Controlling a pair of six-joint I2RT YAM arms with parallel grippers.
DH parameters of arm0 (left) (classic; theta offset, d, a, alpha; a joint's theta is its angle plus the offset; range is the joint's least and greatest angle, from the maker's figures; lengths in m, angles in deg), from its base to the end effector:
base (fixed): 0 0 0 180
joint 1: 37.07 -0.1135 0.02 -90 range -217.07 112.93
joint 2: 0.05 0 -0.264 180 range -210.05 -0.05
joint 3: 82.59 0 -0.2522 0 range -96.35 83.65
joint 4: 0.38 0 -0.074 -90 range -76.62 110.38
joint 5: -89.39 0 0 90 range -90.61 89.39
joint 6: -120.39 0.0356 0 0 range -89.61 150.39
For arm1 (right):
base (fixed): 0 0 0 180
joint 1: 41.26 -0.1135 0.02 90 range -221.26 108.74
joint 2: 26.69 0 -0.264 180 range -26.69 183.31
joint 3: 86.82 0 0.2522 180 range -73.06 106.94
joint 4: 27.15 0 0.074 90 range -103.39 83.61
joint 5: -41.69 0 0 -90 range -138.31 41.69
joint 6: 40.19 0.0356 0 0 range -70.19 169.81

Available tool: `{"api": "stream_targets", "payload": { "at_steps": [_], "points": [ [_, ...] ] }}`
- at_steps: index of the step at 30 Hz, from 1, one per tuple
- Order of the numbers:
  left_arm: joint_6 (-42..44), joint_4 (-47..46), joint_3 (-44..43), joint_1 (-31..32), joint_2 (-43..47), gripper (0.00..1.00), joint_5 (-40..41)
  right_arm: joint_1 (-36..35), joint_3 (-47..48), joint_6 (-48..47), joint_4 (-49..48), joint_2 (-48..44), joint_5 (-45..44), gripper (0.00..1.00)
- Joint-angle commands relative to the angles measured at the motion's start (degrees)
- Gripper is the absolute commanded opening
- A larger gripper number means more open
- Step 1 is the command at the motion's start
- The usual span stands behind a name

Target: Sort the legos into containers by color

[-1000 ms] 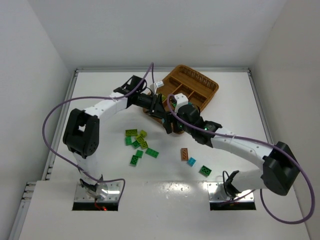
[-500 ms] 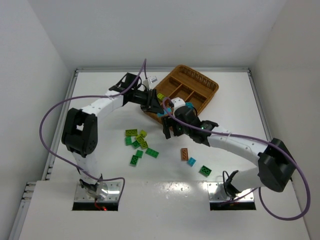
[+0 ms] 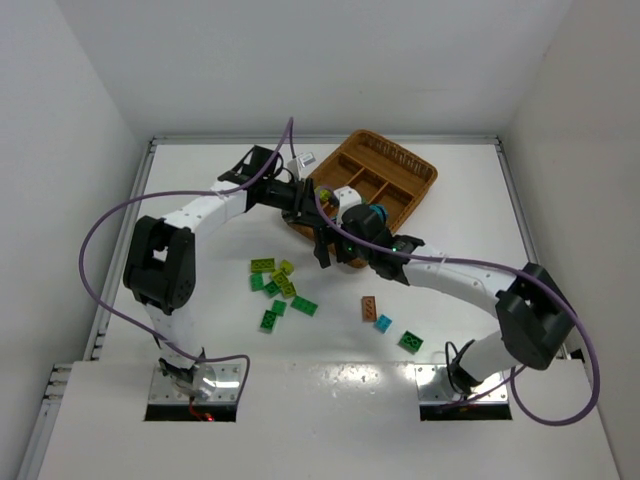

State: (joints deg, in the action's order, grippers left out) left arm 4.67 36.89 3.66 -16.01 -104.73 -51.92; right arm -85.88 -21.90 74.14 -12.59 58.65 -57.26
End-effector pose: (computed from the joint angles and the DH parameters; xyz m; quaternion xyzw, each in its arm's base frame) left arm 0.3621 -0.1692 0.2493 0.1201 0.8477 -0.4989 0.1346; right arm 0.2348 0.2239 0.2261 -0.1203 0.8767 0.2036 0.4188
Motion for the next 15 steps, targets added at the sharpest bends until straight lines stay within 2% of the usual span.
{"api": "stream_targets", "payload": {
  "at_steps": [1, 8, 12, 15],
  "points": [
    [0.93, -0.31, -2.02, 0.03, -0.17, 0.00, -1.69, 0.85, 3.07, -0.52, -5.80, 0.97, 0.25, 0.89],
    [0.93, -0.30, -2.02, 0.03, 0.36, 0.00, -1.69, 1.47, 2.55, 0.01, -8.79, 1.58, -0.81, 0.72],
    [1.45, 0.22, -2.02, 0.03, 0.36, 0.00, -2.30, 1.47, 2.55, 0.01, -9.41, 1.58, -1.33, 0.70],
    [1.46, 0.22, -2.02, 0.03, 0.36, 0.00, -2.30, 1.47, 2.02, 0.01, -9.94, 1.58, -2.74, 0.64]
  ]
}}
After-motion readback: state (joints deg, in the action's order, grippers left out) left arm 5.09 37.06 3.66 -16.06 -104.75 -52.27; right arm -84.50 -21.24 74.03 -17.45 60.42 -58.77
